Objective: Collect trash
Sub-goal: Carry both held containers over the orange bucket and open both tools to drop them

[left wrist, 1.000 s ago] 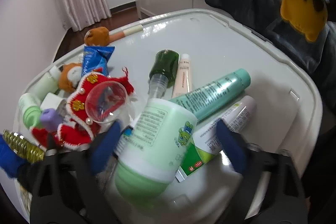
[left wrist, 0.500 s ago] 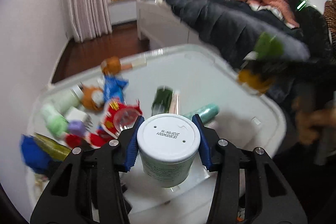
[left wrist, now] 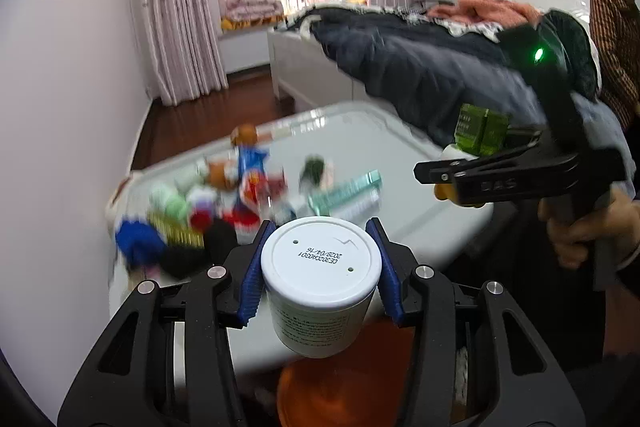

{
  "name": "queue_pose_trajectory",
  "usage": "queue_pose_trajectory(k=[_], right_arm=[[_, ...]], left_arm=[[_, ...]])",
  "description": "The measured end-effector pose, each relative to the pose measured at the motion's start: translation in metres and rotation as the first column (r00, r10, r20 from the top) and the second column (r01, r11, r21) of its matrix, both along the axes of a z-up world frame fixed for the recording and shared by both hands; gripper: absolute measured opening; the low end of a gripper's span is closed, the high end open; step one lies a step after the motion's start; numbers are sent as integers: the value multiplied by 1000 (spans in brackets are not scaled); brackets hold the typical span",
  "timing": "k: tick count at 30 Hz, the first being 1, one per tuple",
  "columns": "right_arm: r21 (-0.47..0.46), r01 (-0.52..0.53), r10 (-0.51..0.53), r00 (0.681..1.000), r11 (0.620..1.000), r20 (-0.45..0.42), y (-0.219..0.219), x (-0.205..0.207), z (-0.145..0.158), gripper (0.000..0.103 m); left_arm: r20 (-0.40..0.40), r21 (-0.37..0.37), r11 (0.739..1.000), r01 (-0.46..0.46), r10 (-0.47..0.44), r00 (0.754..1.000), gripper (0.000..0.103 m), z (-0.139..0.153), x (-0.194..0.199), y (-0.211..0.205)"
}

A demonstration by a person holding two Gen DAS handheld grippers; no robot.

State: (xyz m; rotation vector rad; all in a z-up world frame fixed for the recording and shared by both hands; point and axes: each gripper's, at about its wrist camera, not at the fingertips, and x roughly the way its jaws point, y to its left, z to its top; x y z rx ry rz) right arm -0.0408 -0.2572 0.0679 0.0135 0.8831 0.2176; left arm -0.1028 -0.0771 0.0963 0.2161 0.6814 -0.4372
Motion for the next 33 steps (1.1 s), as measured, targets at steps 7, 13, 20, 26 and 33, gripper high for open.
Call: queue_pose_trajectory(k=[7,13,20,26,33], right_arm=[[-44,-150,143,981,988,-131,40,-57,-37,69],[-63,-265,242,938,962,-247,71,-69,-85,91],[-42,-253,236,942,967,-237,72,-68,-93,90],[-35,-198,189,967,980,-174,60,-66,-71,90],[-76,-169,159,980,983,-122,45,-45,-53,90]], left_arm=[[-158,33,999,-8,13,987,46,-54,-31,22],[-212,10,1000,-25,26,977,79,-74,-41,42],[-228,-44,997,-62,51,972,79,-77,-34,55],[-243,-85,989,-120,97,965,79,-76,-23,66],[-227,-97,979,-178,153,962,79,-69,-15,78]])
